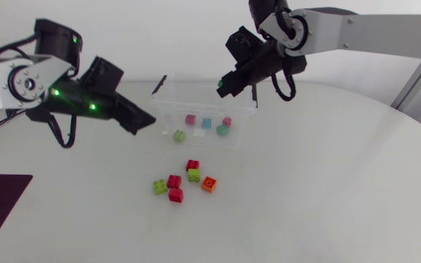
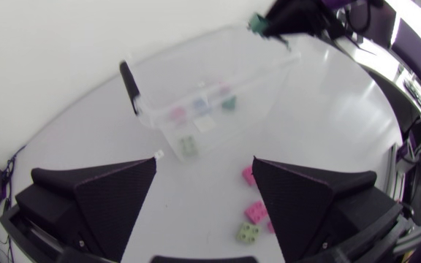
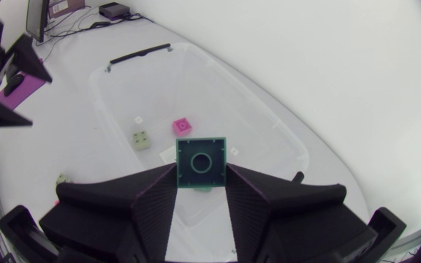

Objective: Pick up the duplo bricks and place them in the container

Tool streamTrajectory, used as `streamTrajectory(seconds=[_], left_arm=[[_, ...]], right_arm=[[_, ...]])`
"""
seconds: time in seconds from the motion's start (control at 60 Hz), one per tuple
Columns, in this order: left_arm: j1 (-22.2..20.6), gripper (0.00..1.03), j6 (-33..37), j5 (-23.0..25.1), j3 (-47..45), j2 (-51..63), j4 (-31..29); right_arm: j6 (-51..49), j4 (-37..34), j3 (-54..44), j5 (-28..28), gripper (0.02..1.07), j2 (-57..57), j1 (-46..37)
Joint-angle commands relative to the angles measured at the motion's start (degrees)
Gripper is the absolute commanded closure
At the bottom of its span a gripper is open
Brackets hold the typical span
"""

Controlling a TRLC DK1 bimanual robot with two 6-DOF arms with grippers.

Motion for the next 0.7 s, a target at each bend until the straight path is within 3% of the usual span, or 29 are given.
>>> streamTrajectory(seconds=[0.0,0.183,0.217,0.233,0.267,0.3,0.45,0.683], left_arm=[[0.35,0.11,7.10,1.21,-5.56,-0.91,-1.50],[-0.35,0.11,15.01,1.30,-11.18,-1.00,-3.52],[-0.79,0.11,15.63,1.30,-11.71,-0.47,-3.61],[-1.15,0.11,15.89,1.30,-11.88,0.06,-3.52],[-1.59,0.11,15.98,1.30,-11.88,0.67,-3.61],[-2.02,0.11,16.24,1.30,-11.97,1.37,-3.61],[-4.75,0.12,18.44,1.21,-12.94,4.54,-3.78],[-4.40,0.12,22.22,0.42,-10.57,11.39,-3.96]], right_arm=[[1.19,0.57,4.60,-0.23,0.71,3.96,-0.58],[1.45,1.36,10.93,1.08,0.66,9.94,-1.55],[1.45,1.27,11.90,1.61,0.50,10.90,-1.64],[1.45,1.00,12.51,1.87,0.32,11.43,-1.64],[1.63,0.74,12.95,2.14,0.13,11.78,-1.64],[1.63,0.65,12.95,2.23,0.07,11.78,-1.64],[1.45,0.74,7.85,1.79,0.07,6.60,-1.11],[0.31,3.29,-8.14,0.20,0.07,-6.94,2.14]])
